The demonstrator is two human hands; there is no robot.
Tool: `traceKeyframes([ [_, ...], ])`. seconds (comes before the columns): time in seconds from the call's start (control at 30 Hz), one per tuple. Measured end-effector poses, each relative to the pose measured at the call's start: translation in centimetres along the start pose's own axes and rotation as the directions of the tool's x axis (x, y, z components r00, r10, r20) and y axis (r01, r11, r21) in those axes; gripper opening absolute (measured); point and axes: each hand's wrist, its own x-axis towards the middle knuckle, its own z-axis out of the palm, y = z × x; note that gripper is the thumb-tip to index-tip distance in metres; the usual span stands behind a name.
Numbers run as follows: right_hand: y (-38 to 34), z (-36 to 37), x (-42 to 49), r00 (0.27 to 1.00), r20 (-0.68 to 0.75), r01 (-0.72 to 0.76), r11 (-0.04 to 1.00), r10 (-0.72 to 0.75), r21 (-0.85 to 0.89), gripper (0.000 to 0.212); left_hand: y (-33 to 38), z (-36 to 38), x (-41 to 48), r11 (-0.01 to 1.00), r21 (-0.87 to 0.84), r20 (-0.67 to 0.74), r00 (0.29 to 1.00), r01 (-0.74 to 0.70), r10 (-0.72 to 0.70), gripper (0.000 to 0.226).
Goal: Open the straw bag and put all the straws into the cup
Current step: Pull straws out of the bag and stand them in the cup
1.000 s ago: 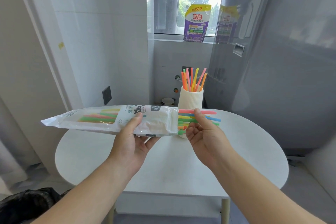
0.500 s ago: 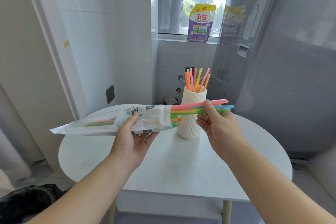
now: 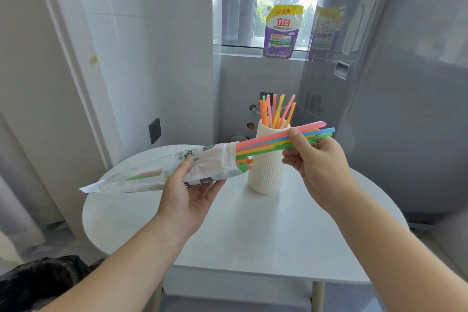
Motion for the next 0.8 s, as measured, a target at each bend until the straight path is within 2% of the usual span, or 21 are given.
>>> traceKeyframes([
  [0.3,-0.4,-0.1,-0.2,0.991,0.135,0.006,1.000,-0.010,0.027,0.021,0.1,-0.1,0.2,1.000,-0.016,-0.012,1.000,0.004,-0.005,0.036],
  [0.47,-0.9,-0.5,0.3,0.993,0.119,-0.004,0.994,-0.009,0.113,0.024,0.3,0.0,0.1,0.999,-0.033,-0.016,1.000,-0.001,0.000,0.034],
  [0.57,-1.1,-1.0,0.6,0.995,0.099,-0.010,0.997,0.002,0.080,0.016,0.6,-0.2,0.3,0.999,-0.045,-0.027,1.000,-0.011,0.010,0.033],
  [0.8,-1.8,-1.9,1.0,0.999,0.044,-0.003,0.998,0.001,0.060,0.014,0.6,-0.3,0.4,0.999,-0.034,-0.032,0.999,-0.024,0.023,0.029],
])
